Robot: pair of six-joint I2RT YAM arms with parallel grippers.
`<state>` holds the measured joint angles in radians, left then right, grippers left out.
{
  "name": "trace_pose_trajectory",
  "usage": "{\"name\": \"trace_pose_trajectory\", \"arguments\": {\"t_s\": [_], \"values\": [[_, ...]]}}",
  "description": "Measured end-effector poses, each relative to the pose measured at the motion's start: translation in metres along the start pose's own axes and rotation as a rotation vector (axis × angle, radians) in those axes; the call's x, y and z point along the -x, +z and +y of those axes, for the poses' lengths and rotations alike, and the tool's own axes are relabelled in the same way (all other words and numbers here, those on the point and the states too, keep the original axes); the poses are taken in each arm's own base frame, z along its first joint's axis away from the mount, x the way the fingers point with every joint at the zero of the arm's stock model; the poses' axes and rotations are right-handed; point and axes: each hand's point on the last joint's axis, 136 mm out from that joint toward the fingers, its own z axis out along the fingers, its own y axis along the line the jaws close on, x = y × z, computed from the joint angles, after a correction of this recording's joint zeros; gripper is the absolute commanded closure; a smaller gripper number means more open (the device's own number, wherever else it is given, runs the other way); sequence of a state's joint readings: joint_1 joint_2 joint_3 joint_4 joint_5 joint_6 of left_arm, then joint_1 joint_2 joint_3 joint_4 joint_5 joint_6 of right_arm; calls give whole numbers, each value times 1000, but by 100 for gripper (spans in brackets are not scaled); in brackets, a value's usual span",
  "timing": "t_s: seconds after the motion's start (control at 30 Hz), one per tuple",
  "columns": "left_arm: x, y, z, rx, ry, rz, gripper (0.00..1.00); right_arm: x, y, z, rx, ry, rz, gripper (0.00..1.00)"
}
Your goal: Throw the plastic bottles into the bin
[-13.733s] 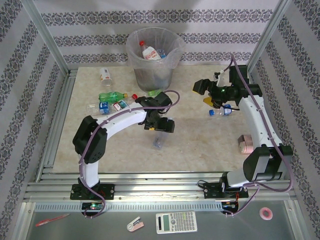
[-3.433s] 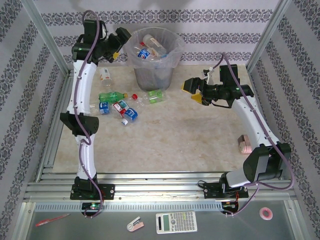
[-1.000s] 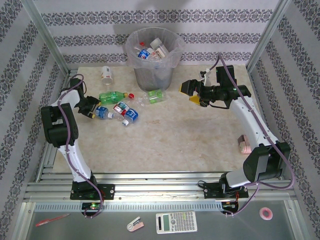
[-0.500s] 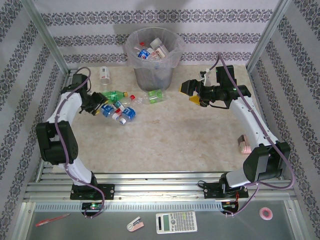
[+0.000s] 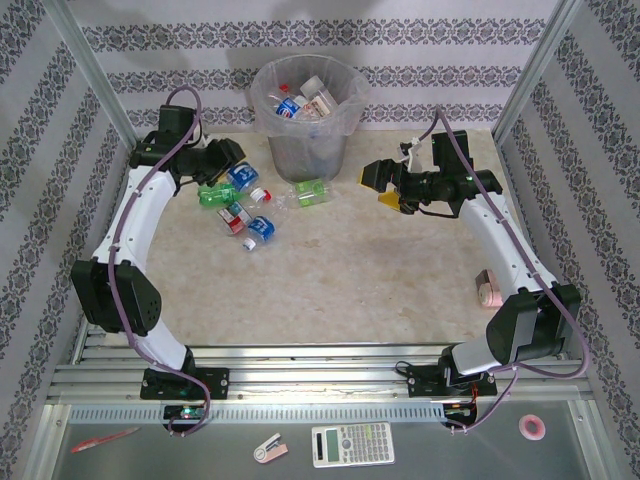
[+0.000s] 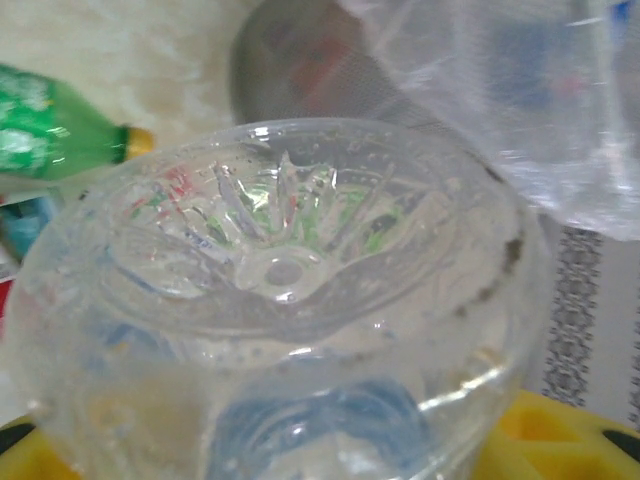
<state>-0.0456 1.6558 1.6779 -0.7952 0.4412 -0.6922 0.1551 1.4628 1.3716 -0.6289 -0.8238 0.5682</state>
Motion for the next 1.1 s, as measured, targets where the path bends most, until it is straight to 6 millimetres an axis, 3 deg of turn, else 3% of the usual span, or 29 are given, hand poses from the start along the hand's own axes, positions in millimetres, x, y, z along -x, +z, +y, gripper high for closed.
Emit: {"name": "trace_pose_trajectory", "arguments": {"t_s": [0.2,0.27,0.33,0.37,0.47,0.57,0.63,0.7,0.8,0.93,1.1], "values": [[-20,-8,47,233,-15,52,52,-1,0,-2,-5,9,5,2],[-21,-14,49,257,-19,56,52,-2,0,-2,-6,10,7,2],[-11,-22,35,231,-17,34,52,-3,-1,-2,-7,11,9,2],[-3,-26,24,201,-18,15,52,-3,0,-2,-8,11,11,2],[40,-40,-37,27,-27,-83,48,-3,-1,-2,-9,10,13,2],[98,-60,-125,-226,-3,-233,28,0,-2,2,-6,1,8,2],[124,-72,-184,-445,10,-319,5,2,-2,3,-4,-2,6,2],[131,-69,-210,-567,-18,-320,0,3,-1,3,-5,-1,7,2],[134,-38,-207,-578,-90,-264,0,2,1,2,-6,1,12,2],[142,-7,-172,-485,-168,-220,0,0,3,4,-1,-7,18,2],[150,-27,-142,-398,-186,-254,0,-3,11,-5,-27,17,30,2]]}}
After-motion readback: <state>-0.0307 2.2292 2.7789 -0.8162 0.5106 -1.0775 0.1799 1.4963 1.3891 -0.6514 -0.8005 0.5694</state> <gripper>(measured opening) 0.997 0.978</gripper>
